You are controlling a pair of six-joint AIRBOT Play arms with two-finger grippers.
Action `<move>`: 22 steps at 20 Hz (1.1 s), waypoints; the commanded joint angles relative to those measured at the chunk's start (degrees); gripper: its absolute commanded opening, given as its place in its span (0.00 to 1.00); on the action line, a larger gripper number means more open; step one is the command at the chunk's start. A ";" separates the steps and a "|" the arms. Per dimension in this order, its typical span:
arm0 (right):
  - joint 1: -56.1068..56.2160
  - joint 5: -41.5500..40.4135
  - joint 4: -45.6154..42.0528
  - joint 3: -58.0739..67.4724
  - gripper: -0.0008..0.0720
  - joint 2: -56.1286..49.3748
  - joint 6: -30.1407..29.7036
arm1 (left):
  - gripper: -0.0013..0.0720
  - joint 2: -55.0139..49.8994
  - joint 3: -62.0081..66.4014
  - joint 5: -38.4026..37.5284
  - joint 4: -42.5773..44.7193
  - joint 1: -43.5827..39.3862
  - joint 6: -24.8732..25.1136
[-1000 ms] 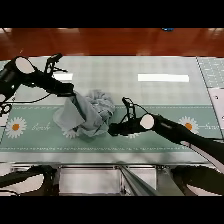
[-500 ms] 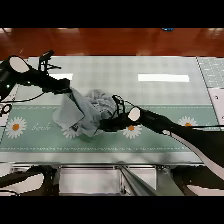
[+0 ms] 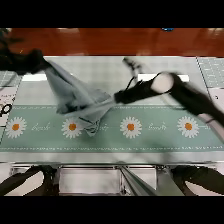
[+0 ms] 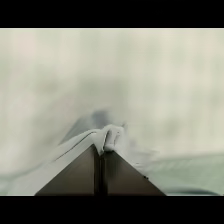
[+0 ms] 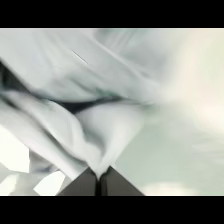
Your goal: Fold the shirts.
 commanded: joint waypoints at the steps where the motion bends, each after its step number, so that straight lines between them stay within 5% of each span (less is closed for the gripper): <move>1: -12.31 15.13 -8.85 17.62 0.04 10.21 -2.12 | 0.04 9.14 7.45 10.60 -8.17 3.76 0.46; 8: -17.31 16.70 -8.70 39.65 0.04 21.77 -4.42 | 0.04 24.61 14.21 9.68 -7.19 4.11 5.60; 14: -17.33 17.53 -9.20 39.85 0.05 28.63 -5.09 | 0.04 35.30 14.21 7.15 -2.60 4.11 5.57; 22: -17.33 24.68 -11.50 39.60 0.05 31.08 -5.62 | 0.04 39.30 12.59 -5.66 -2.34 4.11 5.53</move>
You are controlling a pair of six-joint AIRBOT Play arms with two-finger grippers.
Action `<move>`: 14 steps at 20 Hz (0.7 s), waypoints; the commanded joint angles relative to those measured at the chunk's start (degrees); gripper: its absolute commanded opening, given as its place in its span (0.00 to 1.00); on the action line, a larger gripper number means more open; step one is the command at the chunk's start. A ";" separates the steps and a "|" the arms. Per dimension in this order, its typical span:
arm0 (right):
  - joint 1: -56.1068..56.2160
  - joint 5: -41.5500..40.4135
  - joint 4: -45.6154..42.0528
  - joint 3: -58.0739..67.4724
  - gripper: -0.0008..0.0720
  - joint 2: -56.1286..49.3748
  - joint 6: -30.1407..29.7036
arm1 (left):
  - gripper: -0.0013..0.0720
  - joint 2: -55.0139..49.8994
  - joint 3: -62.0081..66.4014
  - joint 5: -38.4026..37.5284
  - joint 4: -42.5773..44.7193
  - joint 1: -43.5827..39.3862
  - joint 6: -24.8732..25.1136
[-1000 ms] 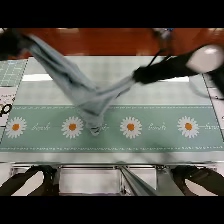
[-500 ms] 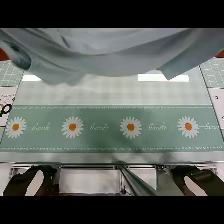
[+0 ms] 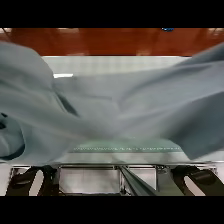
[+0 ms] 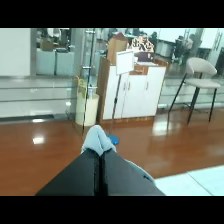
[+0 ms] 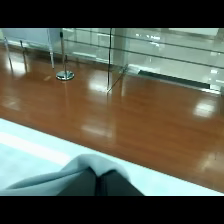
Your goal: Fold the shirts.
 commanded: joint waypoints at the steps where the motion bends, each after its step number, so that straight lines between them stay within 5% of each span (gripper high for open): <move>1: 0.00 3.61 -1.16 -0.98 0.05 -0.17 -0.22 | 0.04 0.22 -2.93 -6.36 0.50 0.04 -0.24; 6: 0.00 1.40 -0.15 -12.09 0.05 -6.97 -1.38 | 0.04 -4.61 -15.72 -4.76 0.37 0.02 -0.61; 8: 0.00 -2.95 -0.17 -16.48 0.05 -12.55 -1.79 | 0.04 -8.68 -21.70 1.97 0.22 -0.17 0.07; 11: -0.02 -9.44 -0.72 -17.84 0.05 -24.81 -2.34 | 0.04 -19.41 -27.65 17.22 0.28 -2.08 11.63; 14: -1.70 -15.82 2.01 -16.94 0.05 -37.33 -0.11 | 0.04 -32.68 -26.21 23.85 0.26 -3.98 11.54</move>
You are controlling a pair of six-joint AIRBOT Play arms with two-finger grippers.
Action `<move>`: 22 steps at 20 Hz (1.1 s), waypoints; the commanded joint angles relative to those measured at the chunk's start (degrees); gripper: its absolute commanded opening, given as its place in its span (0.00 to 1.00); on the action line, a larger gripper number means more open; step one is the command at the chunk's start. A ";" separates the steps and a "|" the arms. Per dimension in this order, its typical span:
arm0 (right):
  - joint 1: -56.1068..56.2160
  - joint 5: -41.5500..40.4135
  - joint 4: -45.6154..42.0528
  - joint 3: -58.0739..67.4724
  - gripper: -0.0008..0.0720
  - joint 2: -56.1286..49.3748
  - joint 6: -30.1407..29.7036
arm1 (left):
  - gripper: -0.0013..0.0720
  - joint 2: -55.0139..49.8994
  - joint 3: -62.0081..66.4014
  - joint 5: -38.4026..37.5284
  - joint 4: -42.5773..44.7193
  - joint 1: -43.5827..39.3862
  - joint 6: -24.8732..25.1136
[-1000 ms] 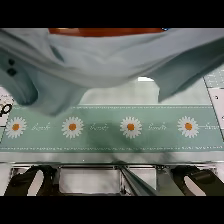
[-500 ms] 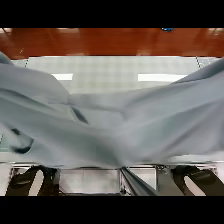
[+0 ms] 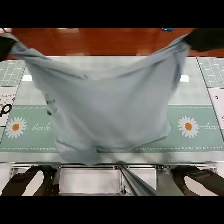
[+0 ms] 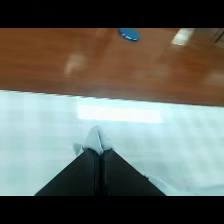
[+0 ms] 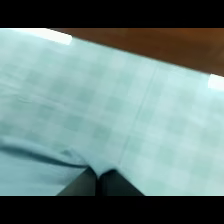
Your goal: Fold the shirts.
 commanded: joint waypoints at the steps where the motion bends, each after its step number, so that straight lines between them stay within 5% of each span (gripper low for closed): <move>1: -1.81 -8.37 3.89 -0.11 0.05 -13.90 2.25 | 0.04 -14.69 -0.35 10.29 -0.02 -2.08 3.39; 6: -5.03 -14.58 14.49 -0.13 0.05 -25.27 3.91 | 0.05 -28.89 1.66 9.22 -0.22 -4.85 0.22; 7: -5.46 -15.06 14.60 -0.13 0.06 -26.60 5.51 | 0.29 -30.71 1.68 8.04 -0.20 -5.18 -1.84; 8: -5.77 -15.04 14.51 -0.13 0.28 -27.43 7.37 | 0.71 -31.82 1.68 5.38 -0.13 -4.98 -2.38; 9: -6.51 -14.38 14.53 -0.13 0.59 -27.63 8.63 | 0.71 -32.20 1.84 2.27 0.11 -3.85 -3.10; 14: -19.91 5.49 7.87 1.51 0.57 -21.51 8.59 | 0.71 -28.81 4.35 -21.44 9.62 13.27 -8.63; 16: -25.81 9.27 0.66 -3.10 0.57 -16.26 8.92 | 0.71 -24.39 -2.43 -24.20 9.75 20.41 -8.52; 18: -30.27 4.39 0.37 -18.03 0.57 -8.20 10.36 | 0.71 -17.68 -16.26 -26.47 3.65 25.62 1.70; 20: -32.28 -6.49 5.14 -38.60 0.57 0.57 9.44 | 0.71 -11.39 -31.78 -22.14 -1.64 28.11 1.99; 22: -34.03 -11.96 12.41 -52.06 0.57 6.73 2.12 | 0.71 -8.52 -39.89 -21.16 -2.75 30.60 2.01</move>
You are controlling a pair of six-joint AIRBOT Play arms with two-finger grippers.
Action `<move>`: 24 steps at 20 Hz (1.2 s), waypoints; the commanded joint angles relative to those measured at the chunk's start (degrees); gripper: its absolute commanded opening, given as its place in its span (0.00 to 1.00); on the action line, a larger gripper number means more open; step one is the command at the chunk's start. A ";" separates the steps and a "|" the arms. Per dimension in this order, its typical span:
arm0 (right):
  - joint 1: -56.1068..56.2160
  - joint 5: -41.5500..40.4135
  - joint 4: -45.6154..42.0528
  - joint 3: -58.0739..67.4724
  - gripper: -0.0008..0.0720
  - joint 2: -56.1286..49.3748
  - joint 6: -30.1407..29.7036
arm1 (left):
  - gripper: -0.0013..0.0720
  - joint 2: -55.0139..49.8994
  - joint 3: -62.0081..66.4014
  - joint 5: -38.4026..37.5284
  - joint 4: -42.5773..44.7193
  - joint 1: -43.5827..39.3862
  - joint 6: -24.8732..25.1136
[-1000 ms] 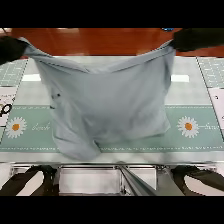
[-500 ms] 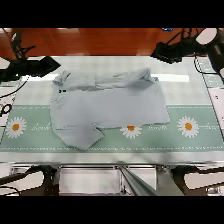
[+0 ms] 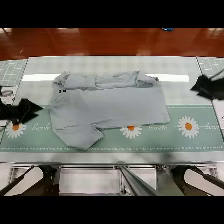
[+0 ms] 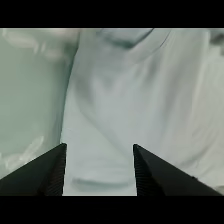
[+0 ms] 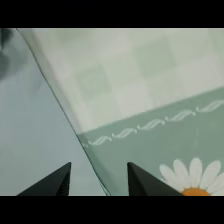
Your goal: Fold the shirts.
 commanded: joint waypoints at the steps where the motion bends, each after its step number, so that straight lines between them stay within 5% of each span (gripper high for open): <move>1: -4.70 -8.96 9.22 -23.50 0.57 11.58 -8.44 | 0.71 5.68 -15.56 -0.68 -4.02 5.57 2.54; 6: -5.38 -8.81 16.68 -29.75 0.57 16.44 -14.88 | 0.70 4.26 -17.09 0.42 -3.32 3.56 2.45; 14: -5.38 -8.52 17.42 -29.77 0.57 16.44 -16.11 | 0.70 -2.64 -17.09 3.78 -4.70 2.60 1.42; 17: -5.38 -8.68 18.38 -29.77 0.57 16.44 -16.11 | 0.69 -5.11 -16.90 7.78 -4.79 -3.52 1.38; 18: -5.38 -8.68 18.53 -29.75 0.57 16.44 -16.11 | 0.61 -5.75 -16.48 9.42 -4.90 -5.79 1.36; 20: -5.88 -9.92 17.53 -29.68 0.57 16.44 -16.79 | 0.04 -6.38 -15.08 10.34 -4.92 -9.49 3.02; 24: -11.26 -8.81 14.49 -30.38 0.57 14.05 -14.19 | 0.04 -6.34 -12.15 9.22 -4.22 -12.35 3.61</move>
